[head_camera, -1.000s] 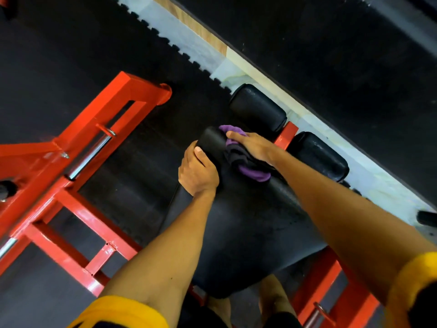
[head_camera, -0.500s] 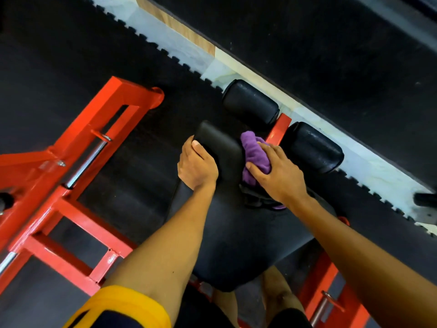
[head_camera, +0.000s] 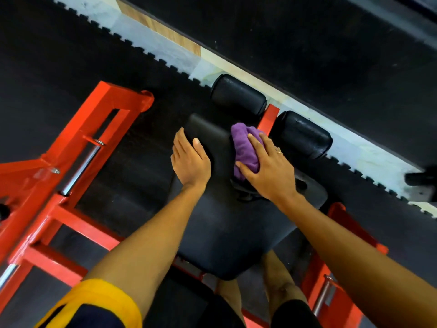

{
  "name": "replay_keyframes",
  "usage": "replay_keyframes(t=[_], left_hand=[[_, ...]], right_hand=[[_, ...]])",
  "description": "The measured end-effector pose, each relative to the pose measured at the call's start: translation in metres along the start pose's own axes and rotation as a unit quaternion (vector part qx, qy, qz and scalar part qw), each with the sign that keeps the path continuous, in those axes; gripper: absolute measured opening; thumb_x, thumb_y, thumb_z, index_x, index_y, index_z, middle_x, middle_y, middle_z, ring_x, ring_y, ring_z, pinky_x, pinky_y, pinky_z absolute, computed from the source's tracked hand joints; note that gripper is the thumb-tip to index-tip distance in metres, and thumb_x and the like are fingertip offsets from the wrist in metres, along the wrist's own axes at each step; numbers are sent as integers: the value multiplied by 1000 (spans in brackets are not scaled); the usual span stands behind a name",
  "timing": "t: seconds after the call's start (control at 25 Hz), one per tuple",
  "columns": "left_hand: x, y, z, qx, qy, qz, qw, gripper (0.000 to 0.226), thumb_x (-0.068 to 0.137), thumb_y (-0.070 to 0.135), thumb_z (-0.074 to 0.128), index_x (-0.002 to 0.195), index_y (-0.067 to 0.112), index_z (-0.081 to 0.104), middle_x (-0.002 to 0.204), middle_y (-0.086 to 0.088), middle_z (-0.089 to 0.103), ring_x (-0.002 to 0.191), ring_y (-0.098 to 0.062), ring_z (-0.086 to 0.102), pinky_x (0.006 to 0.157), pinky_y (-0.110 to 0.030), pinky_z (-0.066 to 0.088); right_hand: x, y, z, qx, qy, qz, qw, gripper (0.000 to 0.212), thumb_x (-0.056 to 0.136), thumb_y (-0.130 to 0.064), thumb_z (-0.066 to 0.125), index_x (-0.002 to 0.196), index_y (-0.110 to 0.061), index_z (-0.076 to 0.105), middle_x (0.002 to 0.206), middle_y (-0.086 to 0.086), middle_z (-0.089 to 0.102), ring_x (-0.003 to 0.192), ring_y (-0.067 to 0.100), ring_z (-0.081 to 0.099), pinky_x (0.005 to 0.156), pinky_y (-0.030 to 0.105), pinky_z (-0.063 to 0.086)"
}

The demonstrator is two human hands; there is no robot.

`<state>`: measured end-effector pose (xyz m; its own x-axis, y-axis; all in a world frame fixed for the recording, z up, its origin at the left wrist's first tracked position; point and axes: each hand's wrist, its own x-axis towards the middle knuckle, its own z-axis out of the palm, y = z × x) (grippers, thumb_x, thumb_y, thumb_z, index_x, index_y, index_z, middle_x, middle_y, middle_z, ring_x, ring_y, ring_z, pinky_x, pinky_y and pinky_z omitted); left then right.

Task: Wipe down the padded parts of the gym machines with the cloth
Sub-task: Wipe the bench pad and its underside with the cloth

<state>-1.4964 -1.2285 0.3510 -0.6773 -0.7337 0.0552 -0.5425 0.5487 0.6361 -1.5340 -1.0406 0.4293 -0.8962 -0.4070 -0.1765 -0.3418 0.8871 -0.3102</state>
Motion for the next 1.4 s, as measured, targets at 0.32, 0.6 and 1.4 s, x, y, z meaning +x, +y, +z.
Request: replay_keyframes(t=[0.32,0.6,1.4], left_hand=[[-29,-41,-17,31,-65,131,989,60,109,32,35,158,-2,24,166,-18,22,153,-27,25,124,-44,26],[-84,-77,-28,70,-86,162,981,58,110,32,30,158,-1,24,167,-18,18,156,-30,13,127,-49,14],[-185,-112,-29,92,-88,116,985,61,108,32,33,159,1,19,167,-21,17,156,-32,12,127,-50,10]], right_hand=[[2,-44,52,-48,94,-29,994,78,98,-64,44,161,-20,31,169,14,21,152,47,20,124,57,20],[-87,6,64,-96,83,-190,973,75,90,-37,60,159,-21,35,168,12,23,156,41,15,125,56,18],[-173,-24,130,-37,86,-165,982,69,99,-30,58,160,-10,32,167,18,22,154,47,15,125,58,16]])
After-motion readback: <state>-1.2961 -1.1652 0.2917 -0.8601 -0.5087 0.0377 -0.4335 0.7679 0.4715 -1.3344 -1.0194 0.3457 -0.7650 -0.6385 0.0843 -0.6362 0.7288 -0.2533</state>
